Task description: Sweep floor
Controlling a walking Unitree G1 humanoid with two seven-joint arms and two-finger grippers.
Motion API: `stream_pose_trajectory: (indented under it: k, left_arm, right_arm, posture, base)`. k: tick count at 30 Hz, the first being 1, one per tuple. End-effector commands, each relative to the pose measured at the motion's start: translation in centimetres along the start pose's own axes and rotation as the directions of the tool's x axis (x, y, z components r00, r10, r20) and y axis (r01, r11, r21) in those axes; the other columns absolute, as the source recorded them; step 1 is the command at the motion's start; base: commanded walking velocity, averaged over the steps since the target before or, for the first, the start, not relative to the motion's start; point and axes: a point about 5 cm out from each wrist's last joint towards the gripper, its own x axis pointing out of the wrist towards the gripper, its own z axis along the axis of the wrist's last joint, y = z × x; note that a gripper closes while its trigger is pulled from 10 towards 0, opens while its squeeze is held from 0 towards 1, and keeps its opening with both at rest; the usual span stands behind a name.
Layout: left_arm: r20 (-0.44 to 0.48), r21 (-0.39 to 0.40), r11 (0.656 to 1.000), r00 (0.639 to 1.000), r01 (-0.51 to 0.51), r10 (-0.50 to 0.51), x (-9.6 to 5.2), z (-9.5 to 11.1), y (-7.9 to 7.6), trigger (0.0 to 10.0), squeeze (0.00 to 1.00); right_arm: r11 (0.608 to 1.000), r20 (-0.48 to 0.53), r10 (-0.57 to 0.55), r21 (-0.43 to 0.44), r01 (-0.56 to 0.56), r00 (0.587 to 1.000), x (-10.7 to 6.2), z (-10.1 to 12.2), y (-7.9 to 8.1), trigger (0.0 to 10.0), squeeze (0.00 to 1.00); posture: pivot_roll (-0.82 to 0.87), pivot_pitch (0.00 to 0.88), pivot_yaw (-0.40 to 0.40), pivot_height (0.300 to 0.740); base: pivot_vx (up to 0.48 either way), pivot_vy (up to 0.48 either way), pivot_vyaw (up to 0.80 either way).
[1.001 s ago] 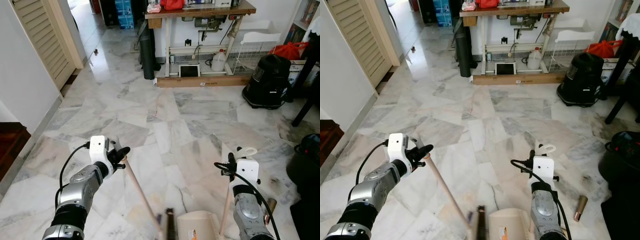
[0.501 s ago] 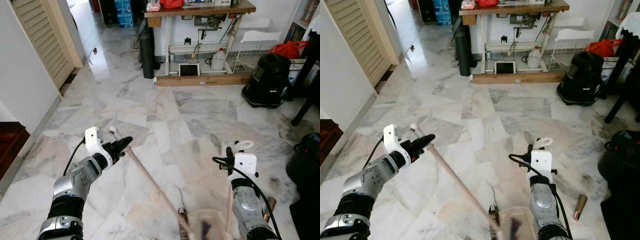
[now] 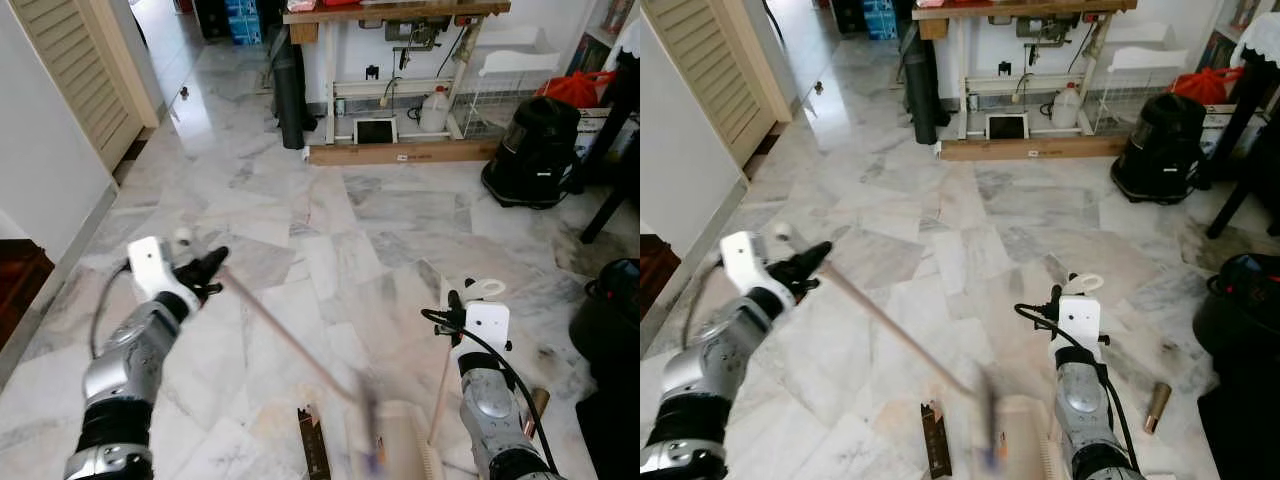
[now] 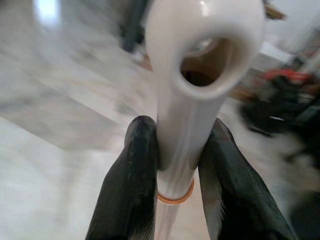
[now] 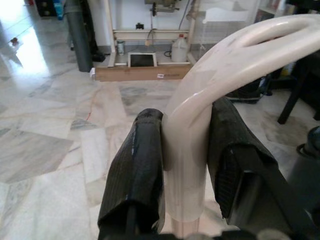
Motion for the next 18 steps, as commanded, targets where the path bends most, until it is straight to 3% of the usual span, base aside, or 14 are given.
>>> stream_pose_trajectory:
  k: [1,4,7,8,11,12,18]
  left_arm:
    - [0.093,0.034,0.999,0.996,-0.016,0.013,-0.4,1.7,0.1,10.0,0.00]
    - [0.159,0.045,0.995,0.984,-0.094,0.085,-0.6,2.5,1.0,10.0,0.00]
    - [0.178,0.146,0.981,0.978,-0.131,0.105,-0.6,2.7,1.3,10.0,0.00]
    - [0.138,0.226,0.968,0.987,-0.111,0.081,-0.5,2.0,1.2,10.0,0.00]
    - [0.055,0.310,0.949,0.997,-0.065,0.051,-0.5,0.5,1.0,10.0,0.00]
    - [0.011,0.390,0.920,0.999,-0.035,0.033,-0.7,-0.4,0.8,10.0,0.00]
    - [-0.090,0.449,0.893,0.996,0.025,0.017,-1.2,-3.0,0.8,10.0,0.00]
  right_arm:
    - [1.000,0.002,0.008,0.003,-0.008,1.000,0.1,0.1,0.2,10.0,0.00]
    - [1.000,0.001,0.010,0.001,-0.010,1.000,-0.1,0.0,0.2,10.0,0.00]
    - [1.000,-0.003,0.017,-0.005,-0.017,1.000,-0.3,-0.2,0.1,10.0,0.00]
    - [1.000,-0.004,0.017,-0.006,-0.017,1.000,-0.4,-0.3,0.1,10.0,0.00]
    - [1.000,-0.002,0.015,-0.008,-0.015,1.000,-0.5,-0.4,0.0,10.0,0.00]
    - [1.000,-0.002,0.014,-0.009,-0.014,1.000,-0.5,-0.4,0.0,10.0,0.00]
    - [1.000,-0.001,0.014,-0.010,-0.014,1.000,-0.6,-0.4,0.0,10.0,0.00]
  posture:
    - [0.11,0.000,0.054,0.740]
    - [0.11,0.000,0.051,0.740]
    - [0.11,0.000,0.049,0.740]
    - [0.11,0.000,0.049,0.740]
    - [0.10,0.000,0.051,0.740]
    - [0.10,0.000,0.052,0.740]
    - [0.10,0.000,0.054,0.740]
  base:
    - [0.000,0.000,0.00]
    - [0.000,0.000,0.00]
    - [0.000,0.000,0.00]
    - [0.000,0.000,0.00]
    - [0.000,0.000,0.00]
    - [0.000,0.000,0.00]
    - [0.000,0.000,0.00]
